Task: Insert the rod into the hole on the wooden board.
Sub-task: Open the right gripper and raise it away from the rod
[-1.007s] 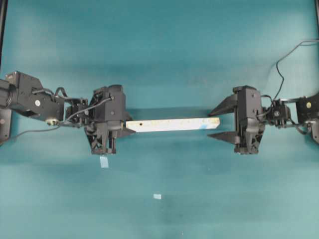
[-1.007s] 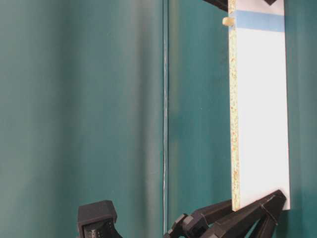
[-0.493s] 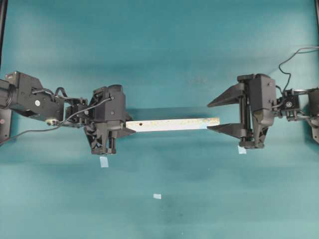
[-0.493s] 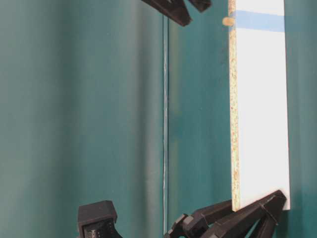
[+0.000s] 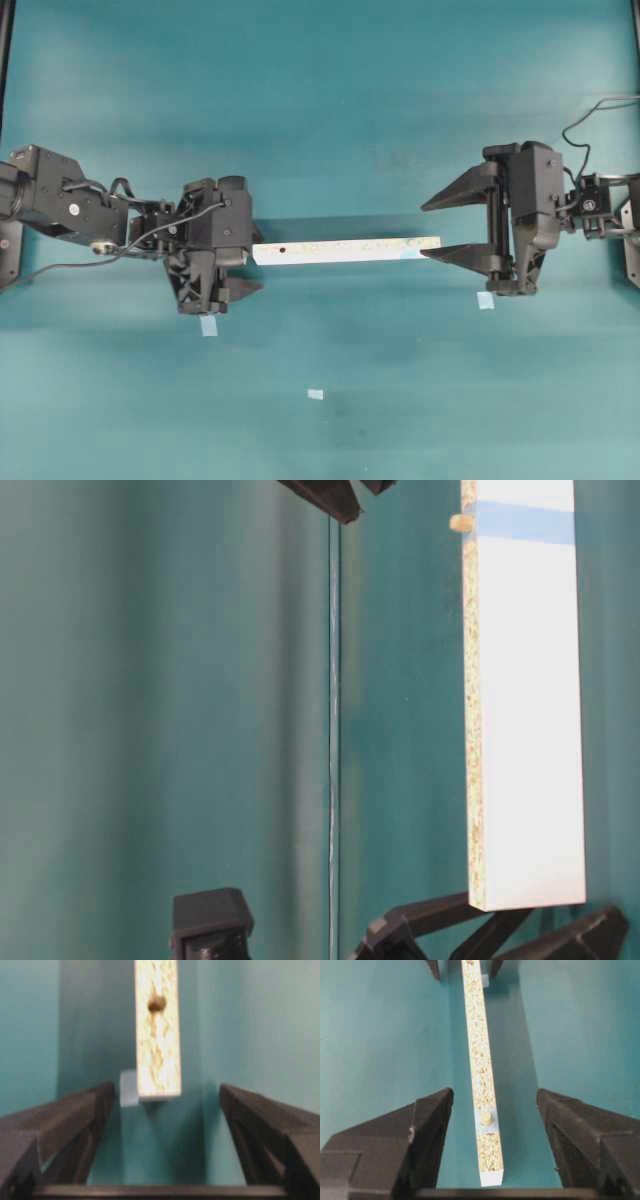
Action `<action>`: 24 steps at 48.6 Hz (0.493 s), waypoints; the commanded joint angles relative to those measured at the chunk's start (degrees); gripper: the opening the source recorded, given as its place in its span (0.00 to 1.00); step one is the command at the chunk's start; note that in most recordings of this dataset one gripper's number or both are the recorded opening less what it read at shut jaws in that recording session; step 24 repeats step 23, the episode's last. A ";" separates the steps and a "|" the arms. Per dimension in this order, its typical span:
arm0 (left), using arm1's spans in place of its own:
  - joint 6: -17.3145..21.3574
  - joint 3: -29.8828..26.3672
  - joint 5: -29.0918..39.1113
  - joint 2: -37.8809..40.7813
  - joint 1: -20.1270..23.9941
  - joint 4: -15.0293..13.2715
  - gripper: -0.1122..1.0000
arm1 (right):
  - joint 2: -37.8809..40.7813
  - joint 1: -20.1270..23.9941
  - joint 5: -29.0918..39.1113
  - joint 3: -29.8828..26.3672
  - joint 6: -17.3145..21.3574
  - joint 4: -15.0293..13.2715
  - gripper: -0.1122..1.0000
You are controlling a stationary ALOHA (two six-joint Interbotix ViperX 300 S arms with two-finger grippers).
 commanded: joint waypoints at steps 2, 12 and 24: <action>-0.44 -0.09 0.70 -3.96 0.18 0.00 0.98 | -1.32 -0.09 0.09 -0.70 0.09 0.09 0.79; -0.35 0.79 6.50 -9.49 0.18 0.00 0.98 | -3.87 -0.09 2.02 0.18 0.18 0.09 0.79; -0.35 1.76 8.26 -13.18 0.35 0.00 0.98 | -8.88 -0.09 3.25 3.43 0.18 0.09 0.78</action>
